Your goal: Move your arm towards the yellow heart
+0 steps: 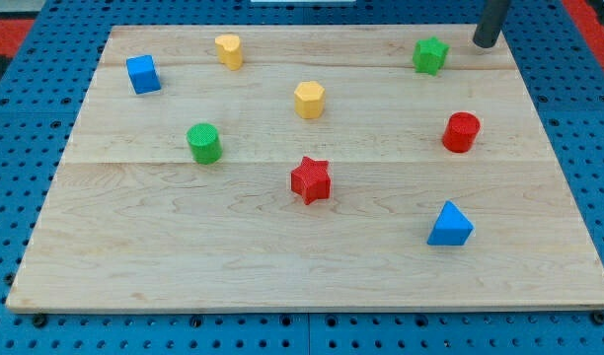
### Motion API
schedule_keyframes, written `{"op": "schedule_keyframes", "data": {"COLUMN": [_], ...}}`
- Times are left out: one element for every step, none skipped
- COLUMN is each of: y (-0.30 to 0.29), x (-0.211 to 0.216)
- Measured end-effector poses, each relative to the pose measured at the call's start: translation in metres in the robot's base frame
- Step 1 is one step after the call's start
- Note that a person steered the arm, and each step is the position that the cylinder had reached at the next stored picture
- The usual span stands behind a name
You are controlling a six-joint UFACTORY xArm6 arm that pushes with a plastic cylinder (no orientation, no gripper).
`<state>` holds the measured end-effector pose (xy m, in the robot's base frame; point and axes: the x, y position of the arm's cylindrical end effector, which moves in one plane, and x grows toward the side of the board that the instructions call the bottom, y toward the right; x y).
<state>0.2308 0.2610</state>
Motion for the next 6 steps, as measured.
{"op": "schedule_keyframes", "data": {"y": [-0.028, -0.048, -0.099, -0.190, -0.267, -0.325], "x": [-0.038, -0.039, -0.038, -0.027, -0.037, -0.017]}}
